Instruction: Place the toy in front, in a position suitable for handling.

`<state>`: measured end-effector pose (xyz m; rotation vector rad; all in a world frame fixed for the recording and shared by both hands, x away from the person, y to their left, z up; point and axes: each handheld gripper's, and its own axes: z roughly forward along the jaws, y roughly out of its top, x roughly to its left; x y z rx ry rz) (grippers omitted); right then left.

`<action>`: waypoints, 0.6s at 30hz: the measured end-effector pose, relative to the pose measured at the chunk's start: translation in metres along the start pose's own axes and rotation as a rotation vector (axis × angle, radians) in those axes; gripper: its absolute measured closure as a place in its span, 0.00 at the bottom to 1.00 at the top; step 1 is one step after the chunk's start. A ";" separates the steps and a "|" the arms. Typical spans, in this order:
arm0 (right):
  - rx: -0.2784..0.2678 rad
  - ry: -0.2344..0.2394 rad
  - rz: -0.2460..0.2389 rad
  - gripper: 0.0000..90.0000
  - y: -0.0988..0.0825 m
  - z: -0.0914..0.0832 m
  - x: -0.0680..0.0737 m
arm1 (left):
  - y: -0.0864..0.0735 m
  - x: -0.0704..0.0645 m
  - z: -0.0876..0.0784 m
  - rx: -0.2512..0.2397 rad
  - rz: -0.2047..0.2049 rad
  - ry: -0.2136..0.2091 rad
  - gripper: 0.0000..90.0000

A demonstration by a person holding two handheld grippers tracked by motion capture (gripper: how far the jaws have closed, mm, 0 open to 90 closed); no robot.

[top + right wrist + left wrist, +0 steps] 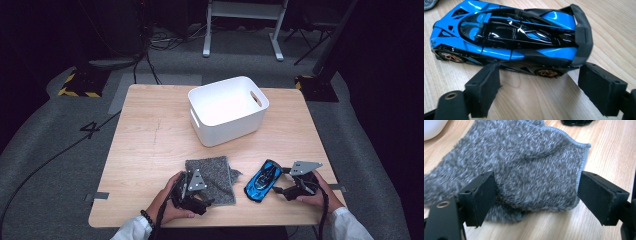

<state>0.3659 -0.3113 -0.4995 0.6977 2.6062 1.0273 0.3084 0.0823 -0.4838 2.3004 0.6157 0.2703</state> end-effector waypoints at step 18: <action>0.004 0.050 -0.020 0.14 0.008 0.009 0.017 | 0.048 -0.046 0.056 0.047 0.119 -0.070 0.18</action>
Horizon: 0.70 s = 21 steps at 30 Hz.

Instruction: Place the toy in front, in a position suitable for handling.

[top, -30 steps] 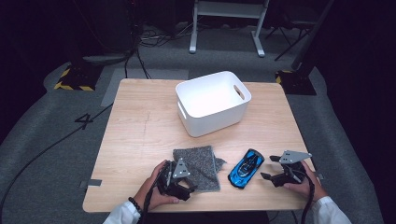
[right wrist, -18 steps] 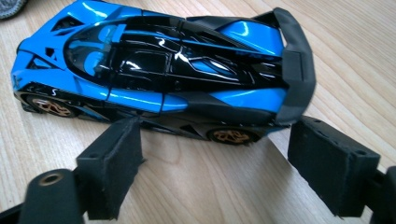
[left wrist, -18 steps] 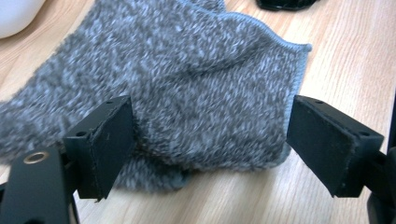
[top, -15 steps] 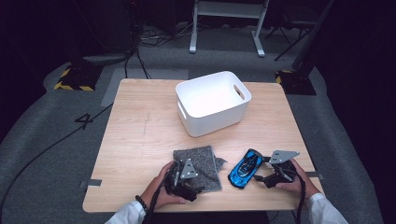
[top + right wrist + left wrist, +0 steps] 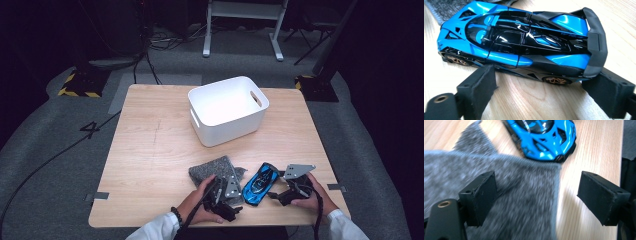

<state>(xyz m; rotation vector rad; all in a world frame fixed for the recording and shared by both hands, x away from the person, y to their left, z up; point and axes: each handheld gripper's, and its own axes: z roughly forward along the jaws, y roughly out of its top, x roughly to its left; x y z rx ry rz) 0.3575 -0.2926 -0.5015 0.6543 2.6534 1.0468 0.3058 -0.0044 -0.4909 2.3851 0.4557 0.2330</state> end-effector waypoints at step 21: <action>0.005 -0.040 0.061 0.14 0.005 0.004 0.012 | 0.032 -0.012 0.045 -0.009 -0.104 0.076 0.14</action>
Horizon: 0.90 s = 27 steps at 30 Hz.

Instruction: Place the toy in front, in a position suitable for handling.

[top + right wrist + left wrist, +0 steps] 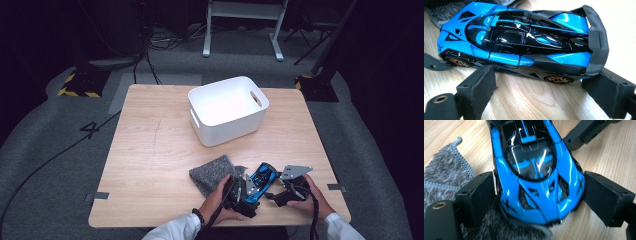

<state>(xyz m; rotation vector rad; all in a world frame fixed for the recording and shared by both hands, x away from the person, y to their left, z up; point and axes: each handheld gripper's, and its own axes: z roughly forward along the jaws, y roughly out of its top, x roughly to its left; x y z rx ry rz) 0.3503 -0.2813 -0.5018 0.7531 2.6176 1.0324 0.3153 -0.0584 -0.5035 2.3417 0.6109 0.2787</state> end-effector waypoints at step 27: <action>-0.037 0.064 -0.091 0.26 0.001 -0.006 -0.001 | -0.046 0.085 -0.051 0.114 -0.116 0.039 0.20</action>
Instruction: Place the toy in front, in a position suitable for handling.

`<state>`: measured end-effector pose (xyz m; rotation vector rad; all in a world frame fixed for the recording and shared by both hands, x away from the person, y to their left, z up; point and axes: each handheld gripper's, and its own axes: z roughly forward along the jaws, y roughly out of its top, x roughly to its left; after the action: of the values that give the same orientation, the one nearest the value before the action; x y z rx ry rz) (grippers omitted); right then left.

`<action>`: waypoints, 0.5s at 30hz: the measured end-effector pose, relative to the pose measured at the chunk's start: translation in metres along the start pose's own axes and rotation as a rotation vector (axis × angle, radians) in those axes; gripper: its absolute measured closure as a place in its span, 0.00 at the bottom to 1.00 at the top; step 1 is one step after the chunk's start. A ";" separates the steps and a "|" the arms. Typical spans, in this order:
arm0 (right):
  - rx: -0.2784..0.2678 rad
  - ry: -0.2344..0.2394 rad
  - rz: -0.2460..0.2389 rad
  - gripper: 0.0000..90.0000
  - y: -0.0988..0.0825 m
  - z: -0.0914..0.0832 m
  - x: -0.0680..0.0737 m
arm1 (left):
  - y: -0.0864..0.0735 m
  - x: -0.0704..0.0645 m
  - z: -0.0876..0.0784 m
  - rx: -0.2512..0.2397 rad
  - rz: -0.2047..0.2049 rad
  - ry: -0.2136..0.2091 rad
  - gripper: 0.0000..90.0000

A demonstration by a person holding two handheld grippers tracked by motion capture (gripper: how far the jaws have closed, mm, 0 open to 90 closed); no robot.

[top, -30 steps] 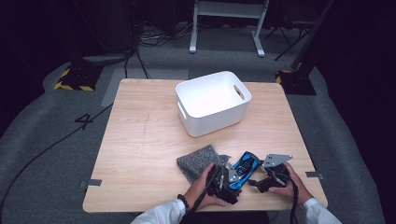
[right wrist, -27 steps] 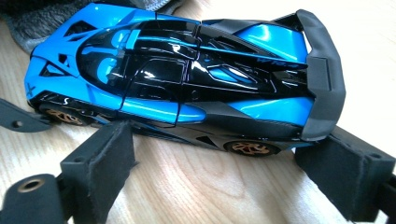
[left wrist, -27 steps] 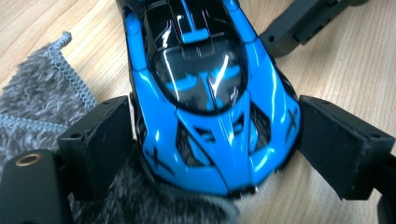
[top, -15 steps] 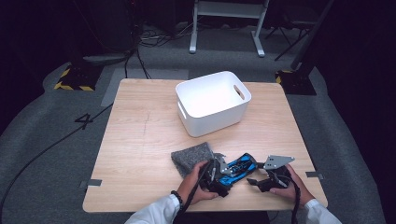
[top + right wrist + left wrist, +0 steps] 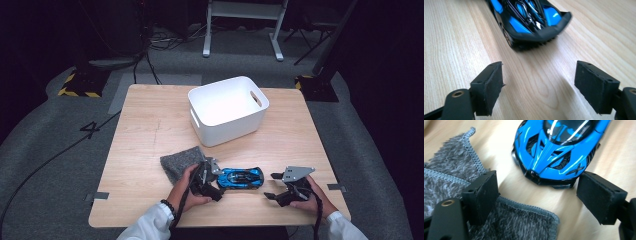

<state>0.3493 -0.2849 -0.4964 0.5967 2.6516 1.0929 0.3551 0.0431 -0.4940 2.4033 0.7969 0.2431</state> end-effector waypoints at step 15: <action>-0.009 0.080 -0.054 0.19 0.032 0.019 -0.009 | -0.005 0.005 -0.001 -0.014 0.018 -0.020 0.17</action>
<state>0.3735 -0.2562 -0.4866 0.4868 2.7118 1.1358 0.3563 0.0496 -0.4958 2.3967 0.7617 0.2308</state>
